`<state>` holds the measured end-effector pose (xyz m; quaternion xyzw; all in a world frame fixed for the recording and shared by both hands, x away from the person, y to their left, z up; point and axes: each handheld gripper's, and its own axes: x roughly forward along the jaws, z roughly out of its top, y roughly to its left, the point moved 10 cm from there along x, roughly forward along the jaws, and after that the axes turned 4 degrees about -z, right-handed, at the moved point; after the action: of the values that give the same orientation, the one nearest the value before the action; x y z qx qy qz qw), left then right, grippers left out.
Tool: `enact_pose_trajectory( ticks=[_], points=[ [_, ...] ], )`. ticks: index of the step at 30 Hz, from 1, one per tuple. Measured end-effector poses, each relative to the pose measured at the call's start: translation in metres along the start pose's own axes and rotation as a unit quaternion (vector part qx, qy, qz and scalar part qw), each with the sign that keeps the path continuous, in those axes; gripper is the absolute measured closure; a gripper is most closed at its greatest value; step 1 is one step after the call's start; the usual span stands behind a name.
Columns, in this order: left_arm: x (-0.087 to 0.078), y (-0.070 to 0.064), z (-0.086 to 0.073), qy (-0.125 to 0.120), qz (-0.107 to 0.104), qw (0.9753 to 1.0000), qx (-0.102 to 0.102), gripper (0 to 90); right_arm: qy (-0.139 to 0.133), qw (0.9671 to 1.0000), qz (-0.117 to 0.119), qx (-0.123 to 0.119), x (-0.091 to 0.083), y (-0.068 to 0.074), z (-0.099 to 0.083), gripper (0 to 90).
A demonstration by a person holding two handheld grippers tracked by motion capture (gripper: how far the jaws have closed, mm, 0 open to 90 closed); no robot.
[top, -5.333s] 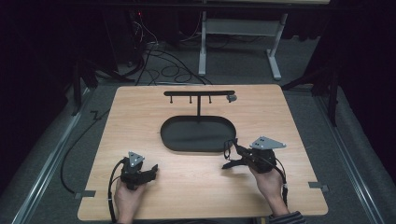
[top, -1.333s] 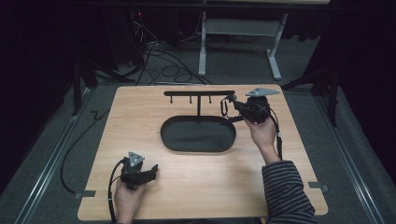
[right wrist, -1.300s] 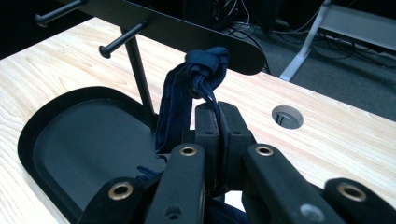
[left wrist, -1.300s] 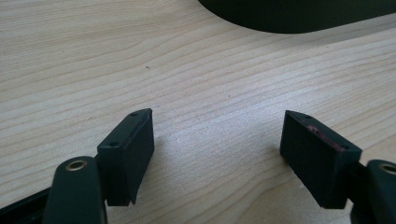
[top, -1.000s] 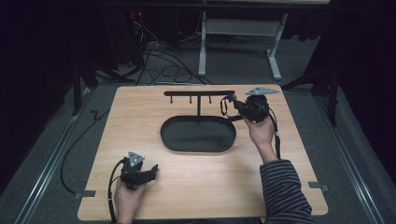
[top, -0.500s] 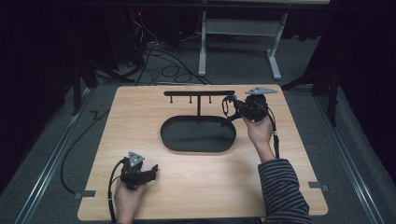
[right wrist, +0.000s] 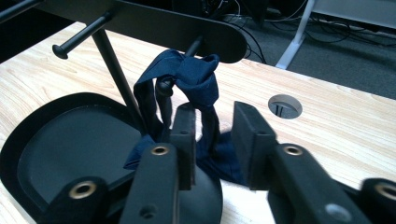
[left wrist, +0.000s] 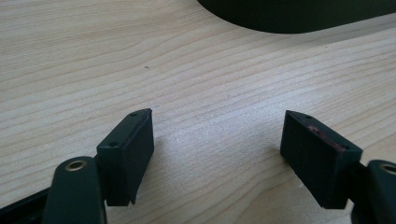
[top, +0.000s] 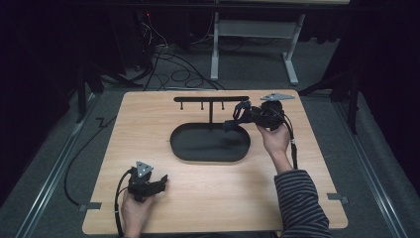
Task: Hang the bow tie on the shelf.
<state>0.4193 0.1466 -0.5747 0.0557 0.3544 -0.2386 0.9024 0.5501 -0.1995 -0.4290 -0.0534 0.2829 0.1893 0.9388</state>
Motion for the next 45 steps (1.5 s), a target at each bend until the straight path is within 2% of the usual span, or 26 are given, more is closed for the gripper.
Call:
enact_pose_trajectory(
  ticks=[4, 9, 16, 22, 33, 45],
  points=[
    [0.0, 0.0, 0.0, 0.0, 0.0, 1.0, 0.0, 26.4, -0.009, 0.9999, 0.004, -0.003, -0.007, 0.001, 0.001, 63.7],
    [0.0, 0.0, 0.0, 0.0, 0.0, 1.0, 0.0, 26.4, -0.012, 0.9999, 0.004, -0.008, -0.012, 0.0, -0.002, 61.9],
    [0.0, 0.0, 0.0, 0.002, 0.001, 1.0, 0.001, 26.4, -0.02, 0.9997, 0.013, 0.0, -0.025, -0.003, -0.005, 56.6],
    [0.0, 0.0, 0.0, 0.002, 0.001, 1.0, 0.001, 26.4, -0.023, 0.9995, 0.023, 0.004, -0.033, -0.001, -0.004, 53.8],
    [0.0, 0.0, 0.0, 0.001, 0.001, 1.0, 0.002, 26.3, -0.024, 0.9993, 0.03, -0.003, -0.04, 0.005, -0.004, 51.5],
    [0.0, 0.0, 0.0, 0.001, 0.001, 1.0, 0.002, 26.3, -0.028, 0.9989, 0.037, -0.001, -0.051, 0.007, -0.013, 51.6]
  ],
)
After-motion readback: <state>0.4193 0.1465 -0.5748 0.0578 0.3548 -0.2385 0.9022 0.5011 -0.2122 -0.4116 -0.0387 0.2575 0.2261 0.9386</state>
